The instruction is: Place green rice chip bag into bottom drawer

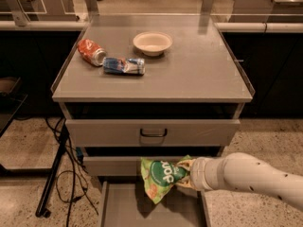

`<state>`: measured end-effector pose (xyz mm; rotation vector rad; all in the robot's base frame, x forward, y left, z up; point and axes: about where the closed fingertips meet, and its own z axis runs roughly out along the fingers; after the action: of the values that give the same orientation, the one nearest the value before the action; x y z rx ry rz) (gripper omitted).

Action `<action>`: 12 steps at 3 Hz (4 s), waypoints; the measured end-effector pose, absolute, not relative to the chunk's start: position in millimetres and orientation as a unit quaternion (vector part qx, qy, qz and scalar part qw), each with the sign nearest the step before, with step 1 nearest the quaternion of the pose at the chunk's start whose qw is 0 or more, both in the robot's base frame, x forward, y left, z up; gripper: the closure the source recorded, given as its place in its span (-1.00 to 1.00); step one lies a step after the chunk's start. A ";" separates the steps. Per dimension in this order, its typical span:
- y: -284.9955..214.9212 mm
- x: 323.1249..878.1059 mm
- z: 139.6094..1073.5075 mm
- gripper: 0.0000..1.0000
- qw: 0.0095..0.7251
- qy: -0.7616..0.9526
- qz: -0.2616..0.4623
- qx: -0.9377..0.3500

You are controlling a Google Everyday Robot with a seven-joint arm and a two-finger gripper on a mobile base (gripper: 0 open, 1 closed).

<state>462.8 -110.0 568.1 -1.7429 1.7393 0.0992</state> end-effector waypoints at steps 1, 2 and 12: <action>-122.2 470.7 536.5 1.00 0.375 0.655 0.069 -0.653; -132.4 475.6 509.2 1.00 0.391 0.650 0.122 -0.640; -114.4 451.0 249.7 1.00 0.325 0.708 0.072 -0.623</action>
Offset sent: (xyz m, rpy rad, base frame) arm 0.0170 -0.0424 -0.0812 0.3030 0.0650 0.0477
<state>451.0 -114.4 249.7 -1.6331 1.8556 0.1895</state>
